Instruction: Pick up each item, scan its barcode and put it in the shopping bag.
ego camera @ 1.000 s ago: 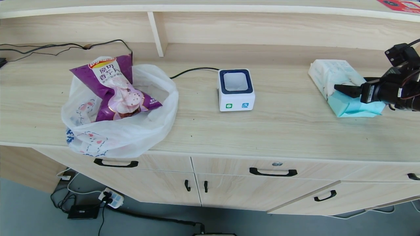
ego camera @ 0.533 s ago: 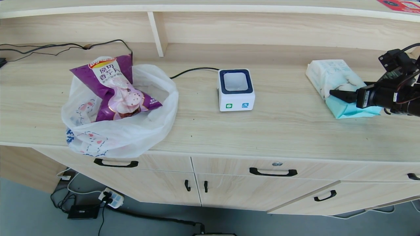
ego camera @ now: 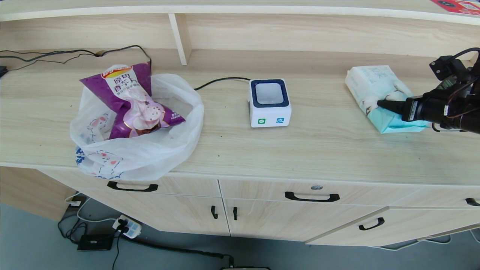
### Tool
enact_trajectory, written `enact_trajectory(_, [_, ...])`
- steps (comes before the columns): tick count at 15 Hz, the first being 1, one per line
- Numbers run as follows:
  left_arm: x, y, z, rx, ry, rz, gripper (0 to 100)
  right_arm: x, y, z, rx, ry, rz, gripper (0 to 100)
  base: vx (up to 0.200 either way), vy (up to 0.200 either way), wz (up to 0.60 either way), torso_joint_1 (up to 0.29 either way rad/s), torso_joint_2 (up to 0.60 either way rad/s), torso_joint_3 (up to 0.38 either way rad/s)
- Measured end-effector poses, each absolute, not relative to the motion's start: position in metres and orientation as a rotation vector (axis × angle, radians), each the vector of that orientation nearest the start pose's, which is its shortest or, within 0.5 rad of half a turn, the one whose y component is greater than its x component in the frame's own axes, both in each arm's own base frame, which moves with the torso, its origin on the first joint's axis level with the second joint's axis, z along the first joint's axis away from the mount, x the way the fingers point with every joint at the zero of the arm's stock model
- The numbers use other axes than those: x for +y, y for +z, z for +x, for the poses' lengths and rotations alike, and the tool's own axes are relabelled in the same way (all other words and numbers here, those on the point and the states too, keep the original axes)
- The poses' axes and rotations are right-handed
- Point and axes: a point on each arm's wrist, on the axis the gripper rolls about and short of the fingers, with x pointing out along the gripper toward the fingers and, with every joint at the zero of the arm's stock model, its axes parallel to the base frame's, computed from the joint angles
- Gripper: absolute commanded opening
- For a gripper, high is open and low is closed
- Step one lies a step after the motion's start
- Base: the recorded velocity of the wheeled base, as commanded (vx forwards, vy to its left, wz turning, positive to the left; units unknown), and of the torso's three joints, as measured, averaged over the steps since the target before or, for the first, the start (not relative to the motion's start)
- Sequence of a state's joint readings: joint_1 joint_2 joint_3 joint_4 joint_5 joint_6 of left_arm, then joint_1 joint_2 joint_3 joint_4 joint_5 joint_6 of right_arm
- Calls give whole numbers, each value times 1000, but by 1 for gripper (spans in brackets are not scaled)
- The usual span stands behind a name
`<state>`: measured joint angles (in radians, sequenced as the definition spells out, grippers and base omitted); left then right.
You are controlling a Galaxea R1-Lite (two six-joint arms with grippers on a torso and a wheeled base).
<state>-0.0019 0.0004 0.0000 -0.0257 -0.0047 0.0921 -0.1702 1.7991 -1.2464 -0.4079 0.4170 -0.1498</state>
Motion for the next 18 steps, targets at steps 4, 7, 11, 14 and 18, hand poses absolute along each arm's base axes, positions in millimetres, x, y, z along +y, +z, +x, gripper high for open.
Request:
enact_trajectory(4, [0,78,-23,-26,-4,93,100,-43,252,351,63,276,-127,0,0,0,0,0,0,0])
enact_trajectory(7, [0,78,-23,-26,-4,93,100,-31,263,341,28,325,-98,0,0,0,0,0,0,0])
enact_trajectory(11, [0,78,-23,-26,-5,91,100,19,291,280,-19,513,52,0,0,0,0,0,0,0])
enact_trajectory(14, [0,78,-23,-25,-4,91,100,55,284,211,32,609,226,0,0,0,0,0,0,0])
enact_trajectory(18, [0,78,-23,-24,-5,91,100,57,250,146,112,648,336,0,0,0,0,0,0,0])
